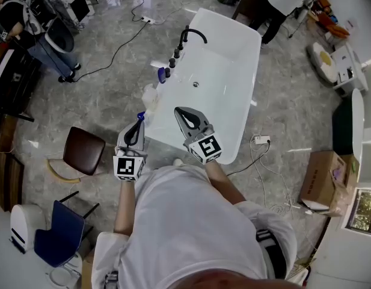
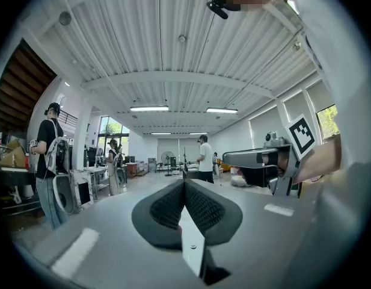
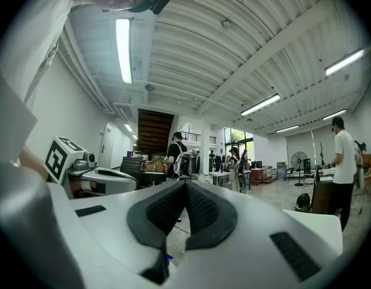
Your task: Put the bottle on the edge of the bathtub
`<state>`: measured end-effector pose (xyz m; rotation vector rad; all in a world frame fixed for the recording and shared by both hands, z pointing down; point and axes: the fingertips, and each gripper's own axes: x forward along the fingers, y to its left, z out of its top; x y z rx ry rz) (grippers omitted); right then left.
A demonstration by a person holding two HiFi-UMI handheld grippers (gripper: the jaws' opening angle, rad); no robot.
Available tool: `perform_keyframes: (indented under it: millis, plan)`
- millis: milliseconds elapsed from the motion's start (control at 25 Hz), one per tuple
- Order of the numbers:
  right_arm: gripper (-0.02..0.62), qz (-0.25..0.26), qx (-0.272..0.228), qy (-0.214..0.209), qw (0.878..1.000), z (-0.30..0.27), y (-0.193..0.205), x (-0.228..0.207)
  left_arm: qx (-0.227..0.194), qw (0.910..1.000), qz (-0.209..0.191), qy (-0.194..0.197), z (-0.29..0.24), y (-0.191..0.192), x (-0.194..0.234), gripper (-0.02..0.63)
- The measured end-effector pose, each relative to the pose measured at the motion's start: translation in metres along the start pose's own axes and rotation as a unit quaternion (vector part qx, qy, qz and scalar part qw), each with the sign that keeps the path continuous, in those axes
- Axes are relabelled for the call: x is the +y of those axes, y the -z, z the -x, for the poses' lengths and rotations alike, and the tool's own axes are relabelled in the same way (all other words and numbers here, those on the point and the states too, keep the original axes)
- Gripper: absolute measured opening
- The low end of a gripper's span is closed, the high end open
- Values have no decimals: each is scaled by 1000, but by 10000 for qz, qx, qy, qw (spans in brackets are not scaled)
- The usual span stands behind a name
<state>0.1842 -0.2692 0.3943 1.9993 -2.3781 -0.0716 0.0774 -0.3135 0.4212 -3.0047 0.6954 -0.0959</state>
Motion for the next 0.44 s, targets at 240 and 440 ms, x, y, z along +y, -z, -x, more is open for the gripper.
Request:
perform_keyframes:
  millis: [240, 440]
  plan:
    - [0, 35, 12, -10, 10000, 1, 0, -4, 47, 9999, 62, 67, -6, 3, -7, 0]
    - [0, 139, 138, 221, 9996, 26, 0, -15, 58, 9990, 196, 405, -18, 9, -36, 0]
